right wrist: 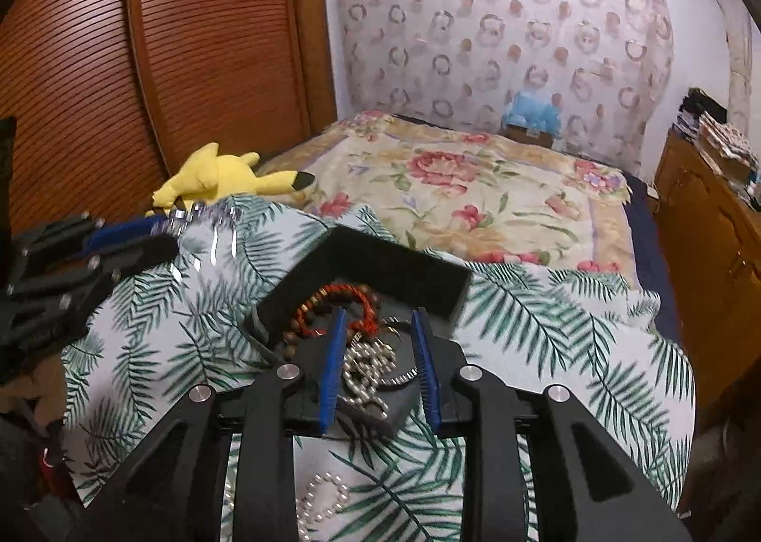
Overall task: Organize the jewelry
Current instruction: 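Lower the brooch and pearl strand into the black box and open both tools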
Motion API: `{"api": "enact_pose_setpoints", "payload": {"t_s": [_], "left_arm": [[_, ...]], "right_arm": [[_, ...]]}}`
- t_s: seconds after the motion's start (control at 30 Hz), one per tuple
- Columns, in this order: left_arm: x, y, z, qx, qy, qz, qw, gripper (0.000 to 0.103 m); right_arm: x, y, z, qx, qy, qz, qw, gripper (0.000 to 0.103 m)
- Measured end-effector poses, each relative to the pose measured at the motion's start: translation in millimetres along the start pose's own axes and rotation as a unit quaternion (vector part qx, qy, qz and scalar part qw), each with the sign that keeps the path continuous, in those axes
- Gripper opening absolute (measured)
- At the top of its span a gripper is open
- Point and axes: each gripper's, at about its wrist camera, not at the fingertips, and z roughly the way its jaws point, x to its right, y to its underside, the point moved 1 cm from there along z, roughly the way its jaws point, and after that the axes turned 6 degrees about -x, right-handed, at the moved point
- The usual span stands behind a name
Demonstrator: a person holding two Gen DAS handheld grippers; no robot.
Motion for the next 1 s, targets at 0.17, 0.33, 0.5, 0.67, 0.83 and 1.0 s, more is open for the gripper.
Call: {"api": "enact_pose_setpoints", "payload": {"t_s": [0.17,0.33,0.5,0.67,0.83,1.0], "left_arm": [[6.1,-7.1,21.7,-0.01,0.005,0.0,0.9999,0.019],[12.6,-7.1,38.5,-0.021,0.004,0.006,0.9998,0.019],[19.6,-12.8,52.5,-0.029,0.003,0.011,0.9995,0.019],[27.2,-16.7,64.6,-0.033,0.0,0.019,0.9993,0.019],[29.0,-11.6,71.0,-0.043,0.004,0.018,0.9989,0.031],[30.1,-0.3,57.7,-0.043,0.01,0.024,0.9987,0.043]], "right_arm": [[12.1,17.0,-0.7,-0.006,0.009,0.013,1.0,0.03],[18.1,34.4,-3.2,-0.003,0.011,0.022,1.0,0.047],[19.2,47.4,-3.9,-0.005,0.015,0.026,1.0,0.047],[17.3,54.1,-6.8,-0.003,0.012,0.028,1.0,0.048],[13.7,61.6,-11.8,0.004,0.006,0.03,1.0,0.048],[4.1,71.8,-15.7,0.007,-0.004,0.028,1.0,0.048]]}}
